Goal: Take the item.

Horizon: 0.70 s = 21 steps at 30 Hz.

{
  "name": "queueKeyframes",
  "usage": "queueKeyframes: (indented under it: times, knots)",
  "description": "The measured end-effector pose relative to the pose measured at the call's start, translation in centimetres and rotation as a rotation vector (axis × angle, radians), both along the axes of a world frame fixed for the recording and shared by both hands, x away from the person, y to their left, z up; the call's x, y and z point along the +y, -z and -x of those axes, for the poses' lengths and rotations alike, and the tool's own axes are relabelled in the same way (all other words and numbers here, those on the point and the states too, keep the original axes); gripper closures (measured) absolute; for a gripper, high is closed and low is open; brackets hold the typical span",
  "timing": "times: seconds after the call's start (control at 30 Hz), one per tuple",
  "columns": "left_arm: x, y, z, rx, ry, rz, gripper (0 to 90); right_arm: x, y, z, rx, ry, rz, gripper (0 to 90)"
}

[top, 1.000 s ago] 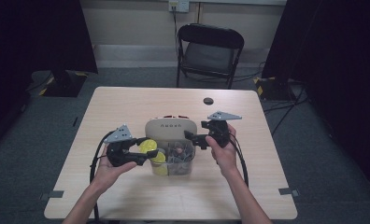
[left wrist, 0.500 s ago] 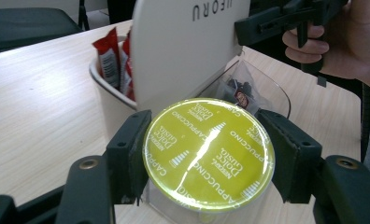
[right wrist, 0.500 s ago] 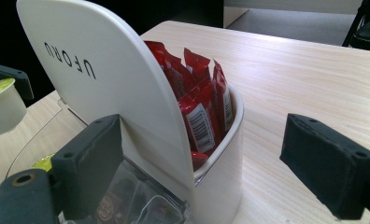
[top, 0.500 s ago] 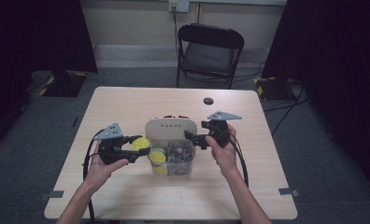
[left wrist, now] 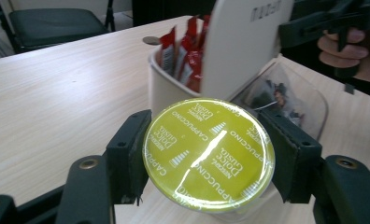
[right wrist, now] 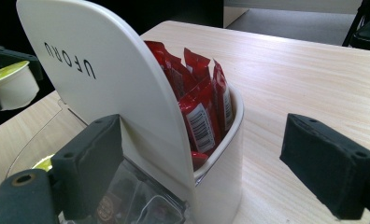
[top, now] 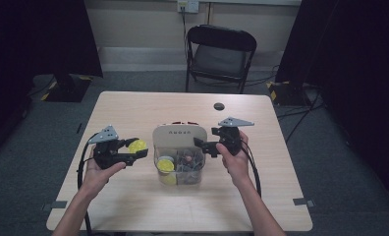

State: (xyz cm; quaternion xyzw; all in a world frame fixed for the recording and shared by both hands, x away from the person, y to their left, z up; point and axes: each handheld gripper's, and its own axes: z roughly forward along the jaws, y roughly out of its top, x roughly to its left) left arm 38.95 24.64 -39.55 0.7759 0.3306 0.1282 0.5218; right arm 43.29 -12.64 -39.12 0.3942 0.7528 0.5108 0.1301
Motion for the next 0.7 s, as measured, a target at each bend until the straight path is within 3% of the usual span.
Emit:
queueKeyframes:
  times: [0.17,0.37,0.7]
  knots:
    - [0.6,0.5,-0.5,0.012,-0.031,0.000,37.9,0.0,0.0,0.0,0.000,0.000,0.000,12.2]
    - [1.5,1.4,-1.3,0.031,-0.087,-0.031,37.9,0.0,0.0,0.0,0.001,-0.001,0.000,12.2]
    - [2.7,2.7,-2.1,0.057,-0.124,-0.057,37.9,0.3,0.2,0.0,0.004,-0.006,0.009,12.2]
